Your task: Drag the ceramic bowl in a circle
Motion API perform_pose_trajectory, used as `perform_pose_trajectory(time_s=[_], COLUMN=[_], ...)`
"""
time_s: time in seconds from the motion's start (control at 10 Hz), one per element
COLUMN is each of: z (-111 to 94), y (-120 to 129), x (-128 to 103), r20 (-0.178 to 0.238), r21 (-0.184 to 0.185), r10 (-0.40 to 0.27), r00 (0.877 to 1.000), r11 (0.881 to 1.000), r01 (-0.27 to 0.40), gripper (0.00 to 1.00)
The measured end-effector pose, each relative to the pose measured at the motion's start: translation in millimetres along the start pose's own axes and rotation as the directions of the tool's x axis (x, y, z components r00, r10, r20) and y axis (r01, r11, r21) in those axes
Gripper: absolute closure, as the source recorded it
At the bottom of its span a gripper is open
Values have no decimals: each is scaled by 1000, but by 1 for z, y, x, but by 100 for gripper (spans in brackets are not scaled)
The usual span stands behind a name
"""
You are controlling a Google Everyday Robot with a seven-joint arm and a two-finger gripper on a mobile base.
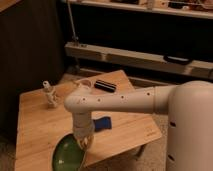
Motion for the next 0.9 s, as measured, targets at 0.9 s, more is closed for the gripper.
perform_pose_trajectory(time_s=[0.9], z=[-2], y=[-47], x=[162], r20=[-21], r21=[38], r10=[41], r00=[999], r11=[998], r01=[-40], gripper=[100])
